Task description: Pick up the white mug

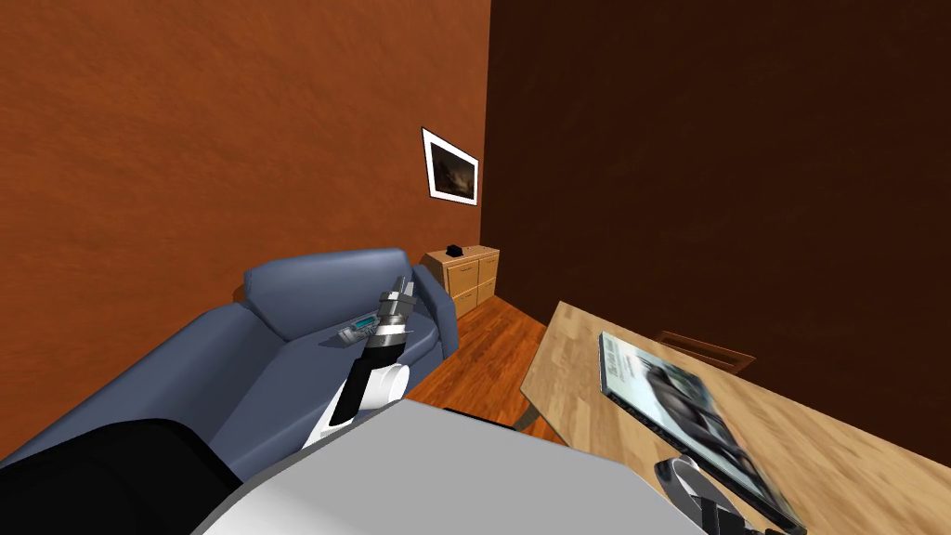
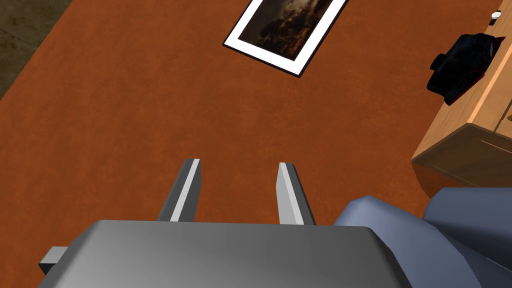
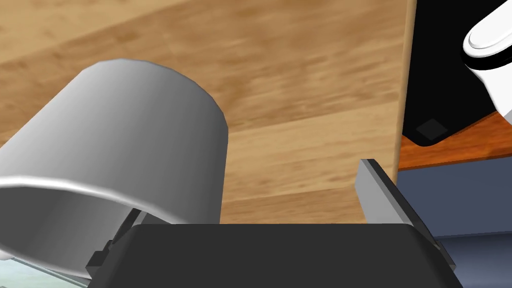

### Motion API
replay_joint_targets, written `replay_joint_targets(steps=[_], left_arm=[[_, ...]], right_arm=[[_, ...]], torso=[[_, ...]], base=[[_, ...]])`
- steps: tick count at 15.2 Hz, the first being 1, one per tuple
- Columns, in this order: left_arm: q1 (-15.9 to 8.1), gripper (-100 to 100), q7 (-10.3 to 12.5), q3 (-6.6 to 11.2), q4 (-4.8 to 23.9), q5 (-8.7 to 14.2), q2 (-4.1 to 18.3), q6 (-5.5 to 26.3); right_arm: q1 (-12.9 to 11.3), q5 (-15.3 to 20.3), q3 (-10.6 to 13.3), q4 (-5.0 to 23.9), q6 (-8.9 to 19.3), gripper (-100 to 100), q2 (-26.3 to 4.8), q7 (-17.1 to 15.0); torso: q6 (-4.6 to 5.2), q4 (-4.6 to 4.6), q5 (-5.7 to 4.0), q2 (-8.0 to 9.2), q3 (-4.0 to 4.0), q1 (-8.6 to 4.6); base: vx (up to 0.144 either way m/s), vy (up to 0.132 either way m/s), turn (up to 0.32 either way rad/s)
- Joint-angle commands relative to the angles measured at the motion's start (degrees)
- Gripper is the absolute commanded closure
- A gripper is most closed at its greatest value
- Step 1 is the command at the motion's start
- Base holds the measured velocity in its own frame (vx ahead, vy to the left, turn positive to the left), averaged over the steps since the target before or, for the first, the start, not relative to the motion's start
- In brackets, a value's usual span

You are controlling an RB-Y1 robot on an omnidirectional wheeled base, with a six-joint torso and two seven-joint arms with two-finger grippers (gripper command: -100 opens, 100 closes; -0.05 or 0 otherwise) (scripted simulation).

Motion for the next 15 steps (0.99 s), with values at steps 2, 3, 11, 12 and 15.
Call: replay_joint_targets(steps=[2,3,11,12,15], left_arm=[[0.0,0,0.0,0.00,0.0,0.0,0.0,0.0],[0.0,0,0.0,0.00,0.0,0.0,0.0,0.0],[0.0,0,0.0,0.00,0.0,0.0,0.0,0.0],[0.0,0,0.0,0.00,0.0,0.0,0.0,0.0],[0.0,0,0.0,0.00,0.0,0.0,0.0,0.0]], right_arm=[[3.6,3.7,-4.0,-3.2,0.6,-100,0.6,-2.1],[4.1,4.7,-5.3,-3.2,0.6,-100,0.6,-2.1],[3.8,4.5,-5.9,-3.0,0.6,100,0.6,-2.3],[1.3,1.7,-3.1,-1.0,0.2,100,0.1,-0.8],[-1.6,-1.6,0.2,1.1,-0.1,100,-0.5,0.5]], torso=[[-0.02,0.00,0.00,0.00,0.00,-0.01],[-0.01,0.00,0.00,0.02,0.01,-0.03],[-0.01,-0.02,-0.13,0.05,0.01,-0.02],[-0.01,-0.02,-0.13,0.06,0.02,-0.04],[-0.08,0.02,-0.19,-0.02,0.00,-0.07]], base=[[-0.005,-0.006,0.018],[-0.009,-0.011,0.032],[-0.001,0.000,-0.001],[0.017,0.000,-0.012],[0.005,0.008,-0.021]])
